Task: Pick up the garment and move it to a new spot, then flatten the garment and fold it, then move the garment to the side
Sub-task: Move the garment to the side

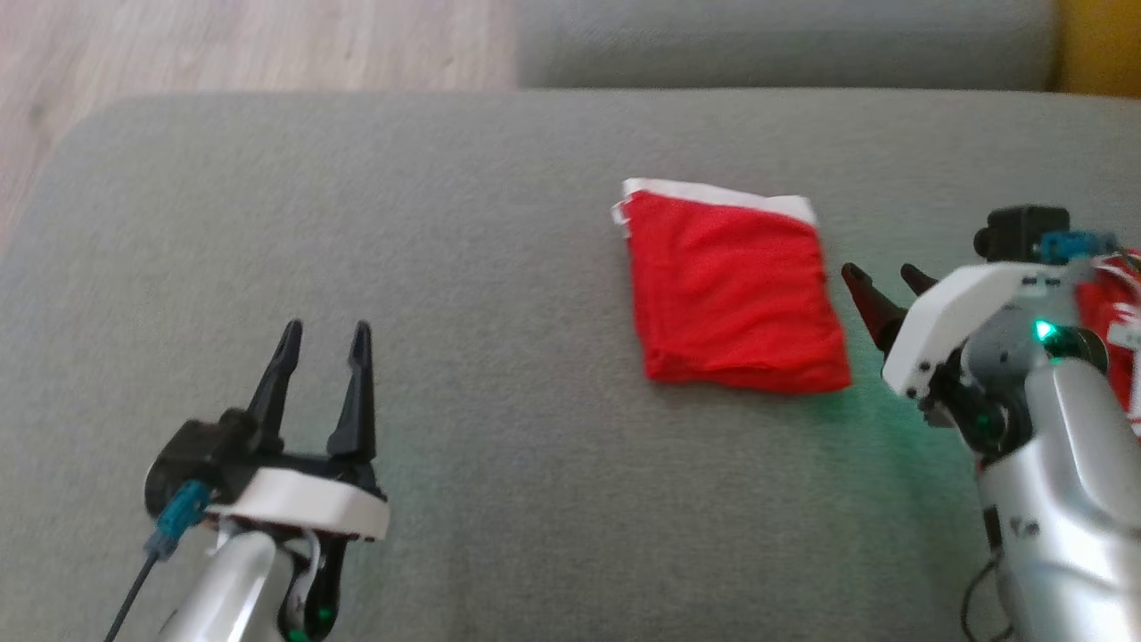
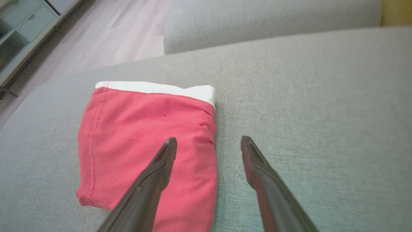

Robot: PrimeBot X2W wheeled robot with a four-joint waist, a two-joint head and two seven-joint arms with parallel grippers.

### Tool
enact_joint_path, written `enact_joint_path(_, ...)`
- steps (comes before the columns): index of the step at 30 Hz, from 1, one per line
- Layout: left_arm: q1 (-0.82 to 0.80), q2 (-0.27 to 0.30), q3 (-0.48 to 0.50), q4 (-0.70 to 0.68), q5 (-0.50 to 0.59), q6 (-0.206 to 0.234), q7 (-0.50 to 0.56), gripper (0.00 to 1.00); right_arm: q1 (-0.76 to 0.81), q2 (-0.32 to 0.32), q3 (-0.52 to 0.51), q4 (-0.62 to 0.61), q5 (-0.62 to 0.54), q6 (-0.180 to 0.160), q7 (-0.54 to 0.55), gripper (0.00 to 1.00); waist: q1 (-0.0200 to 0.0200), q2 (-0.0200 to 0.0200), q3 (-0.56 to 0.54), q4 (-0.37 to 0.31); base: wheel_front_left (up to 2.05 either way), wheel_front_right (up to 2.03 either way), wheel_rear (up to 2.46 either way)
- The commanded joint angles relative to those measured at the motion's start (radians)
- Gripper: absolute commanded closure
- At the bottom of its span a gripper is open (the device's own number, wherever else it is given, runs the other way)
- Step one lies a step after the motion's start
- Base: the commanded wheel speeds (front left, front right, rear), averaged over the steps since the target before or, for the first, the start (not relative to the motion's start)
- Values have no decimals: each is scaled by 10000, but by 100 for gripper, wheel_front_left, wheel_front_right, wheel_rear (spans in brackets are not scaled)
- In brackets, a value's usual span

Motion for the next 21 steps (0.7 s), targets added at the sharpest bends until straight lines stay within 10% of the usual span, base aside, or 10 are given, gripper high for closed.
enact_joint_path(1,-616,96,226,-315,105,-64,-17,0,-714,115,-35,303,-24,73,332,0,-2,0,469,472,0,0,0)
enact_joint_path(13,-1091,-88,119,-121,205,-167,-115,0,-2431,628,-408,3747,-1156,73,693,0,-2,0,1022,841,0,0,0)
enact_joint_path(14,-1111,-108,108,-90,204,-183,-122,0,-2500,662,-194,3890,-1086,73,796,68,-2,0,1022,821,0,0,0)
enact_joint_path(15,-1123,-124,105,-59,199,-195,-130,0,-2554,683,28,3966,-976,73,836,100,-2,0,1007,779,0,0,0)
enact_joint_path(21,-995,-61,259,61,152,-183,-176,0,-2868,106,2129,3234,-112,73,856,100,-2,0,726,51,0,0,0)
